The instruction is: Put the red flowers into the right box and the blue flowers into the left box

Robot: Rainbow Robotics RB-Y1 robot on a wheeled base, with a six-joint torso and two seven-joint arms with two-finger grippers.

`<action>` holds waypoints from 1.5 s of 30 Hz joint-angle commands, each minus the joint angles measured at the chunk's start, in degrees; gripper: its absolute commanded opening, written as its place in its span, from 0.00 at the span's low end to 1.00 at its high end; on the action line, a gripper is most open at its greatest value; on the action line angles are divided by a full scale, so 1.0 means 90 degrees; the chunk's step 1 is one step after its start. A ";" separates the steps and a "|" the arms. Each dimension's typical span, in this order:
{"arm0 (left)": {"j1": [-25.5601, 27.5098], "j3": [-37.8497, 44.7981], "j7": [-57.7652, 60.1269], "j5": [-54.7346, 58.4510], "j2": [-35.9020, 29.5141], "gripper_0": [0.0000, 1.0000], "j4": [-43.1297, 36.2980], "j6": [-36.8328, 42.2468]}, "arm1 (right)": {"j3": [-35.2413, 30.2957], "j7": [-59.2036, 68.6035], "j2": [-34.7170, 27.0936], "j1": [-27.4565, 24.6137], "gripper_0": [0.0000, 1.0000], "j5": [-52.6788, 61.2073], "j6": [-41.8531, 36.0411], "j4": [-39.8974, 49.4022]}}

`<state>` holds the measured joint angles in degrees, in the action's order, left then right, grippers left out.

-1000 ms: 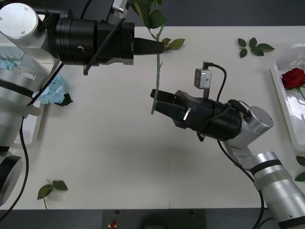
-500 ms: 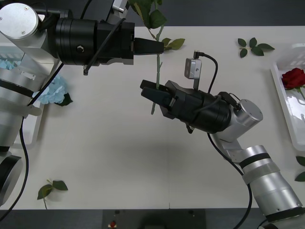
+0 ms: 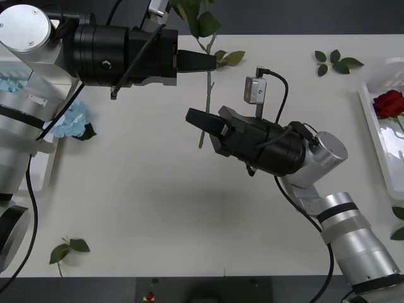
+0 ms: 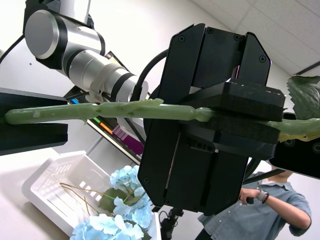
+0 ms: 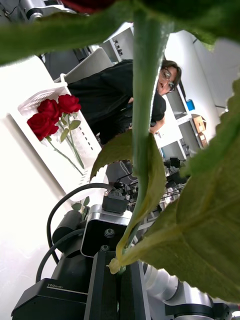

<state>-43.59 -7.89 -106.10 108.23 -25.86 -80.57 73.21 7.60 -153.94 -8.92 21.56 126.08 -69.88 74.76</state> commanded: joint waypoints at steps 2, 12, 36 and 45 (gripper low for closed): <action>-0.0010 0.0076 -0.0213 0.0064 -0.0106 0.43 -0.0120 -0.0019 | 0.0025 -0.0117 0.0112 0.0182 0.00 -0.0005 0.0098 0.0199; -0.0010 0.0076 -0.0213 0.0064 -0.0106 1.00 -0.0120 -0.0019 | 0.0005 -0.0117 0.0112 0.0202 0.00 -0.0005 0.0137 0.0199; 0.0165 0.0154 -0.0438 -0.0014 -0.0369 1.00 -0.0198 -0.0068 | -0.0473 0.0318 -0.1754 0.0671 0.00 -0.1070 0.0215 0.0189; 0.0283 0.0154 -0.2157 -0.0190 -0.1112 1.00 -0.0168 0.0108 | -0.0493 0.1949 -0.3336 0.1051 0.00 -0.2261 0.0645 0.0101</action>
<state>-41.58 -7.88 -121.60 106.53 -32.36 -80.57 73.24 3.36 -139.44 -34.65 28.98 107.82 -64.17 74.75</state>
